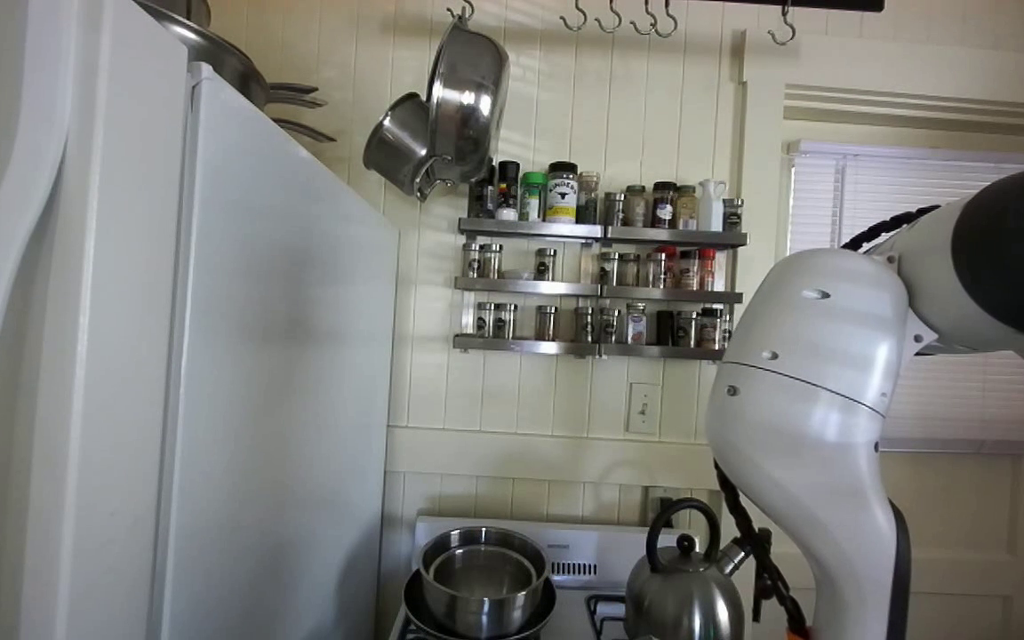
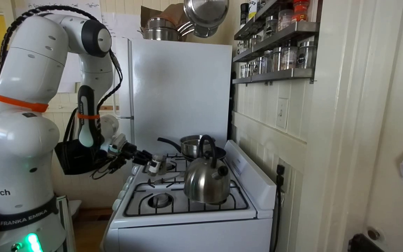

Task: Move one spice bottle from the middle shelf to the stove

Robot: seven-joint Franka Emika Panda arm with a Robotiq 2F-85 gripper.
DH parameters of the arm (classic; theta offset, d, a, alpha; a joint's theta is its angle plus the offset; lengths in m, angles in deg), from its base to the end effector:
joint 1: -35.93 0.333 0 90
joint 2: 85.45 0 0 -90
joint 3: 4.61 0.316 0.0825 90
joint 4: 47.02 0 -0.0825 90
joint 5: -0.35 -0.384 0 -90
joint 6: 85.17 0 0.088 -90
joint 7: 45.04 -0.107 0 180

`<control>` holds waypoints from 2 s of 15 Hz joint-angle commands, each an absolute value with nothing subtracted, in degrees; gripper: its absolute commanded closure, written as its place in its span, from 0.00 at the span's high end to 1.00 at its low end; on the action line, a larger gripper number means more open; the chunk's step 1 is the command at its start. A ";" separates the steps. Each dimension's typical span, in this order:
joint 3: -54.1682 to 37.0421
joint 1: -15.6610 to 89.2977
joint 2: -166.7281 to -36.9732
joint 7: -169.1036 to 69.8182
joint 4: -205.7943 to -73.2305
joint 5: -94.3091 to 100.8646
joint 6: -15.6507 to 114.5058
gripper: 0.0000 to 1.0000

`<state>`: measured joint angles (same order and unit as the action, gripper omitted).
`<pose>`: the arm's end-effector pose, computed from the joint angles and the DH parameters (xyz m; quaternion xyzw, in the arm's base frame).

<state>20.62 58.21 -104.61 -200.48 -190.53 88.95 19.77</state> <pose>0.3254 0.2583 0.1569 0.7921 -0.2541 0.5142 0.2088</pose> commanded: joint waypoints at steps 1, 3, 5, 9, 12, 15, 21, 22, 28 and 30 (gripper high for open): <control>20.83 57.76 -104.57 -202.84 -189.82 85.02 22.28 0.19; 20.67 57.67 -104.42 -202.84 -189.76 82.56 22.90 0.19; 20.51 57.53 -103.79 -202.86 -190.00 80.52 23.51 0.19; 20.30 57.87 -103.65 -202.86 -190.02 81.28 23.89 0.19; 20.25 57.84 -104.06 -202.86 -189.56 81.75 24.97 0.19; 20.17 57.65 -103.99 -202.87 -189.43 81.74 26.62 0.19; 19.81 57.74 -104.14 -202.84 -189.51 81.81 28.92 0.99; 19.77 57.75 -104.13 -202.84 -189.54 81.85 29.32 1.00; 19.46 57.88 -104.09 -202.83 -189.71 81.87 30.16 0.97; 19.88 57.52 -102.98 -202.84 -190.07 81.32 31.95 0.99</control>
<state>19.84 57.68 -103.93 -200.48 -189.37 81.80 28.41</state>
